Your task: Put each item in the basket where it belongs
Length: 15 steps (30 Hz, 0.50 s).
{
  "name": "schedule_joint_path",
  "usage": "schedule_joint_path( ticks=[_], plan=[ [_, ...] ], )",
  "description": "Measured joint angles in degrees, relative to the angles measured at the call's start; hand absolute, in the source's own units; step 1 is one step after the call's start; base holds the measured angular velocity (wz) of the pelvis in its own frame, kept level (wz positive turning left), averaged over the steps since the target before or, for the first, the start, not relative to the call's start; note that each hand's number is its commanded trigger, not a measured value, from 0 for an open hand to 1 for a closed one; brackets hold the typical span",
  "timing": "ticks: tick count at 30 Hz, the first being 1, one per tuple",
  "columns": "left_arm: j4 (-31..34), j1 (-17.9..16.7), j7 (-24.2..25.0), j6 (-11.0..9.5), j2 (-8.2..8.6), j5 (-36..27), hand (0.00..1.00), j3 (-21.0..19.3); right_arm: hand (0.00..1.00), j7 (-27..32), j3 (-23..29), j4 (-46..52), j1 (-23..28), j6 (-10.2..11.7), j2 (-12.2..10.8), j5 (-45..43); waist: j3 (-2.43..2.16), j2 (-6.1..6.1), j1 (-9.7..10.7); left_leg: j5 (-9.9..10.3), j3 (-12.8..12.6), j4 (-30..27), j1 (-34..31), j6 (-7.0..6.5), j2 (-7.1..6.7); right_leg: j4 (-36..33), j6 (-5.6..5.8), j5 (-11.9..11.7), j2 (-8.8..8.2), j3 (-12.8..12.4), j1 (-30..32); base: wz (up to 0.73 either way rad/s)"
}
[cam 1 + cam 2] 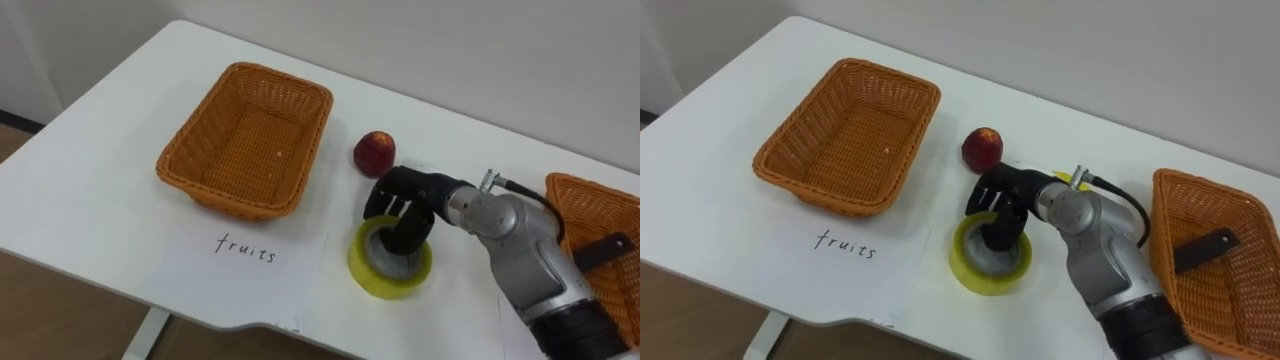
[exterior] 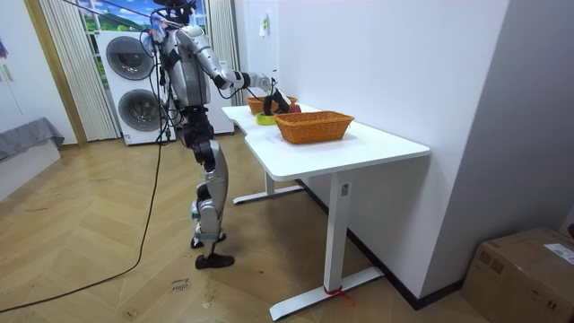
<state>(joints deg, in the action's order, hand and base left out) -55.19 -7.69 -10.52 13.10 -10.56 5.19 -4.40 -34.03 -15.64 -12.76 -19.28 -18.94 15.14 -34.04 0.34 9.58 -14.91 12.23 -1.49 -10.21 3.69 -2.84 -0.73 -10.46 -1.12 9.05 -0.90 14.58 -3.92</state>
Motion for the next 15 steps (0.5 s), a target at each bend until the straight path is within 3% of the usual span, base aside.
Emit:
schedule_joint_path(
  ticks=[15],
  plan=[
    [-1.2,0.8,-1.3,-0.5,-0.17,-1.1,0.00,0.1,1.00,1.5,0.7,2.4,1.7,-0.4,1.1,3.4,0.22,-0.39,0.7,0.0,0.1,-0.2,-0.2,0.00,-0.05,0.0,0.00,0.0,-0.04,0.0,0.1,0.00]
  ],
)
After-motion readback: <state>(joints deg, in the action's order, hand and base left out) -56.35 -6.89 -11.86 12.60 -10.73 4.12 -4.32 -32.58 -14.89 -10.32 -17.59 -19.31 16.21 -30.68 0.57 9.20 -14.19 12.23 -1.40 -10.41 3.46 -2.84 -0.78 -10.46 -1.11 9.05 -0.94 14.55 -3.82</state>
